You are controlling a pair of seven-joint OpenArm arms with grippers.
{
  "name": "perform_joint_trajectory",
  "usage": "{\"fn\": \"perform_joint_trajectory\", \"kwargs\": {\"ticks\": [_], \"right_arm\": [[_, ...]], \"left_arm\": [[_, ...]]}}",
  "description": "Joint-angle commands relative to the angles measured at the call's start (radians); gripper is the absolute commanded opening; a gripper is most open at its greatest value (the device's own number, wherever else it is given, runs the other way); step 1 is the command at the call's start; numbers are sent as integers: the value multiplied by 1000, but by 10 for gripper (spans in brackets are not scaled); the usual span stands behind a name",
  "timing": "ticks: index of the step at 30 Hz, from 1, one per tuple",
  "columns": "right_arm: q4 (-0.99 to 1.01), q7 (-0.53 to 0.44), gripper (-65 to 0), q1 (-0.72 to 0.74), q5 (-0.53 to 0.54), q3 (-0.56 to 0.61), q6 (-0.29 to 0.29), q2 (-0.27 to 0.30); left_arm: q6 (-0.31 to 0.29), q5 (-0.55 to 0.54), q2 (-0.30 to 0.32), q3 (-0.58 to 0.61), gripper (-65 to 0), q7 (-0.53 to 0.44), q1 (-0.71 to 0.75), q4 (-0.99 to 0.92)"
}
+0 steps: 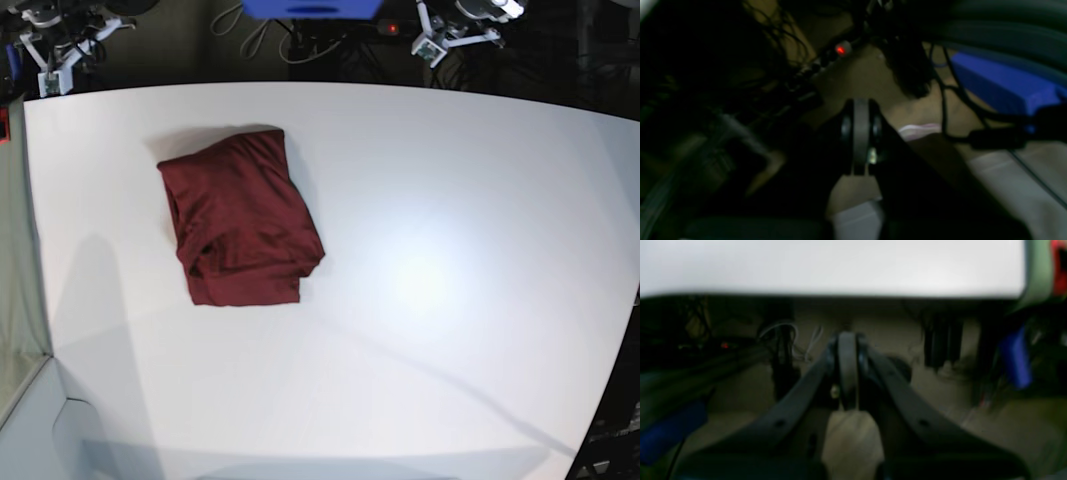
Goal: Layout the t-shirt on the table in an organized manner, then fold the t-shirt properly
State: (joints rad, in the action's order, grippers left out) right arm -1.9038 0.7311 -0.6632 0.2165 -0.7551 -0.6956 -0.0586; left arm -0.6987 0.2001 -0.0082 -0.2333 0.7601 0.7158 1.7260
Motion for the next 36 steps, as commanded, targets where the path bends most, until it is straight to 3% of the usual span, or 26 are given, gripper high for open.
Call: {"fn": "perform_joint_trajectory", "kwargs": {"ticks": [1, 4, 7, 10, 19, 23, 26, 30, 33, 36], "right_arm": [[26, -35, -650, -23, 5, -11, -3, 7], [158, -114, -650, -25, 1, -13, -3, 12], [298, -193, -650, -19, -45, -1, -3, 26], [479, -290, -650, 16, -99, 49, -3, 33], [1088, -640, -650, 217, -292, 110, -3, 42], [1378, -850, -650, 317, -352, 111, -3, 59], [1558, -976, -650, 379, -355, 111, -3, 67], [1702, -1092, -650, 441, -355, 110, 202, 73], [1746, -1140, -650, 466, -355, 110, 468, 52], [1746, -1183, -650, 466, -355, 110, 686, 29]], "left_arm": [[1, -4, 0, -1, -649, -41, -2, -54], [1, -4, 7, -4, -649, -155, -32, -243], [73, -4, 11, 1, -649, -261, -77, -438], [104, -14, 30, -5, -649, -380, -152, -662], [123, -17, 107, -10, -649, -658, -540, -1469], [290, -15, 126, -7, -649, -805, -617, -1596], [388, -15, 126, -7, -649, -847, -625, -1596], [405, -15, 124, -1, -649, -845, -651, -1604], [406, -9, 119, -1, -649, -845, -660, -1604], [408, -6, 118, 1, -649, -842, -684, -1607]]}}
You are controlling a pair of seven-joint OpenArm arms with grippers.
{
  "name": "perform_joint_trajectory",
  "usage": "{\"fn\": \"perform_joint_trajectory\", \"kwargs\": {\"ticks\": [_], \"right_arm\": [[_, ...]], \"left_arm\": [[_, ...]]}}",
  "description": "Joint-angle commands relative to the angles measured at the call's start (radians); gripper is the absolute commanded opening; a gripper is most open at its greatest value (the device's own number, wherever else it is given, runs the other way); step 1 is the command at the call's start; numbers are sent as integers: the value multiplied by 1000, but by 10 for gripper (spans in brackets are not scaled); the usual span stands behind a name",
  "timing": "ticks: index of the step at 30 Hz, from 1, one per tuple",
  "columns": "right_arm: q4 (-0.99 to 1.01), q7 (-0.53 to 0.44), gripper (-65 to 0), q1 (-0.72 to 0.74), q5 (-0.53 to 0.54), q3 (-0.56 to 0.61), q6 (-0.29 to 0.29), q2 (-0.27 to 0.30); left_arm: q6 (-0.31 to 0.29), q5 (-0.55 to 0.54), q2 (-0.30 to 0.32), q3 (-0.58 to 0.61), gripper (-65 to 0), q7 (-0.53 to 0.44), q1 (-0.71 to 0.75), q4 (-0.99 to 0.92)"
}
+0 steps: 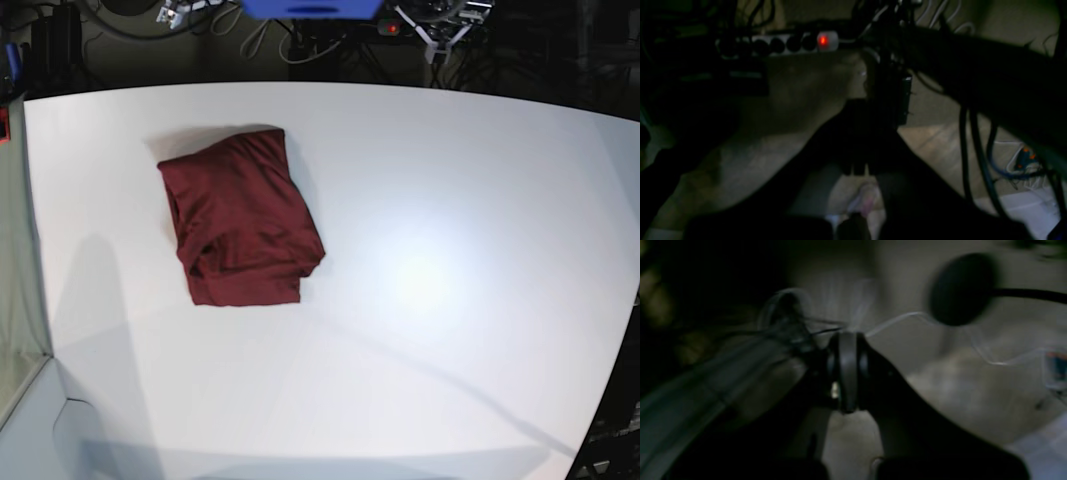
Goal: Layout the t-shirt on the table in an organized manner, then fold the t-shirt properly
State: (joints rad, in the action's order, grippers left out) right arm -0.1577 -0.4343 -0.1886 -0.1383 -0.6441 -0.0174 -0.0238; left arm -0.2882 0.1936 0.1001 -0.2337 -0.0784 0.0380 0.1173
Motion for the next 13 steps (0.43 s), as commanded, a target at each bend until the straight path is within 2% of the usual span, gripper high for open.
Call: {"fn": "perform_joint_trajectory", "kwargs": {"ticks": [1, 3, 5, 13], "right_arm": [[0, -30, -650, -9, -1, -1, 50, -14], [0, -42, -650, -10, -1, -1, 95, -17], [2, -42, -650, -9, -1, -1, 115, -17], [2, -38, -650, -7, -1, -1, 116, -17]], "left_arm": [[-3, 0, 10, 1, -649, -4, -13, 2], [-3, 2, 10, 1, -649, 10, -14, 2], [-3, 2, 10, 1, -649, 32, -17, 2], [-3, 2, -6, 3, -649, 41, -43, 3]]}}
